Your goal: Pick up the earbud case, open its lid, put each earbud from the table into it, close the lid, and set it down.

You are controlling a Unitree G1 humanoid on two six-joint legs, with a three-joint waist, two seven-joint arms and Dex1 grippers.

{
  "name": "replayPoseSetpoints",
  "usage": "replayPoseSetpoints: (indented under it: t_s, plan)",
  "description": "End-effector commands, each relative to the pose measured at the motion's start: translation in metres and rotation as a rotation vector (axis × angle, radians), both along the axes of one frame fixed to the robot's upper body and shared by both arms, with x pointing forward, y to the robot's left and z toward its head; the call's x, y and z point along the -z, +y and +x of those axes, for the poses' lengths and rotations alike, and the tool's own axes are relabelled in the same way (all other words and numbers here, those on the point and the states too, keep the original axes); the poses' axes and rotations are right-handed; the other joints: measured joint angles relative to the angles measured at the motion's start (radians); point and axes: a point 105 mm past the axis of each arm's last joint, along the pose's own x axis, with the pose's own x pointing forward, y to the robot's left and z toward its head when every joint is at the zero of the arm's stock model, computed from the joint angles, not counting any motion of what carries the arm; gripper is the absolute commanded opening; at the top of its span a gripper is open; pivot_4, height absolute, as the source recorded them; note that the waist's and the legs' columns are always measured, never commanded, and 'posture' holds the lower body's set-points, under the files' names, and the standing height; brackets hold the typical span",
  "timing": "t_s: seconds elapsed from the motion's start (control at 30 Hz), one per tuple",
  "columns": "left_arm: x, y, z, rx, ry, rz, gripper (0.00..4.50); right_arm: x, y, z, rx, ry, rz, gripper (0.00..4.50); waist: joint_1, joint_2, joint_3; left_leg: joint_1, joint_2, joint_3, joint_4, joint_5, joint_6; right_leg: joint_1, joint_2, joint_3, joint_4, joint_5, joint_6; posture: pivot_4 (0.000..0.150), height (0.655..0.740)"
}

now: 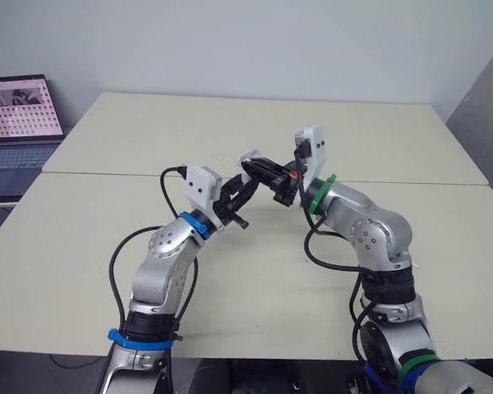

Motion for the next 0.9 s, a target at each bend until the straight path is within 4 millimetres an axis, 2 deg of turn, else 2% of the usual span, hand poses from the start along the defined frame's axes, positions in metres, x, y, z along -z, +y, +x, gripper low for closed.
replayPoseSetpoints:
  t_s: [0.03, 0.37, 0.4, 0.73, 0.9]
  plan:
    - [-0.032, 0.003, -0.005, -0.06, -0.158, -0.038, 0.72, 0.008, -0.005, 0.005, 0.066, 0.018, -0.024, 0.39, 0.0, 0.0, 0.0, 0.0, 0.0, 0.0, 0.0, 0.0, 0.0, 0.0, 0.0, 0.0, 0.0, 0.0, 0.0, 0.15, 0.74]
    - [-0.036, -0.002, -0.008, -0.067, -0.184, -0.037, 0.72, 0.015, -0.006, 0.009, 0.113, 0.055, -0.023, 0.39, 0.0, 0.0, 0.0, -0.001, 0.0, 0.0, 0.0, 0.0, 0.0, -0.001, 0.0, 0.0, 0.0, 0.0, 0.0, 0.15, 0.74]
    - [-0.036, -0.003, -0.009, -0.065, -0.184, -0.037, 0.72, 0.016, -0.006, 0.009, 0.114, 0.059, -0.022, 1.12, 0.0, 0.0, 0.0, -0.001, 0.0, 0.0, 0.0, 0.0, 0.0, -0.001, 0.0, 0.0, 0.0, 0.0, 0.0, 0.15, 0.74]
    - [-0.033, -0.006, -0.011, -0.043, -0.17, -0.042, 0.72, 0.012, -0.008, 0.011, 0.119, 0.045, -0.016, 4.49, 0.0, 0.0, 0.0, -0.002, 0.0, 0.0, 0.0, 0.0, 0.0, -0.001, 0.0, 0.0, -0.001, 0.0, 0.0, 0.15, 0.74]
    - [-0.029, -0.004, -0.011, -0.042, -0.152, -0.045, 0.72, 0.006, -0.007, 0.007, 0.087, 0.024, -0.007, 4.49, 0.0, 0.0, 0.0, -0.002, 0.0, 0.0, -0.001, 0.0, 0.0, -0.001, 0.0, 0.0, -0.002, 0.0, 0.0, 0.15, 0.74]
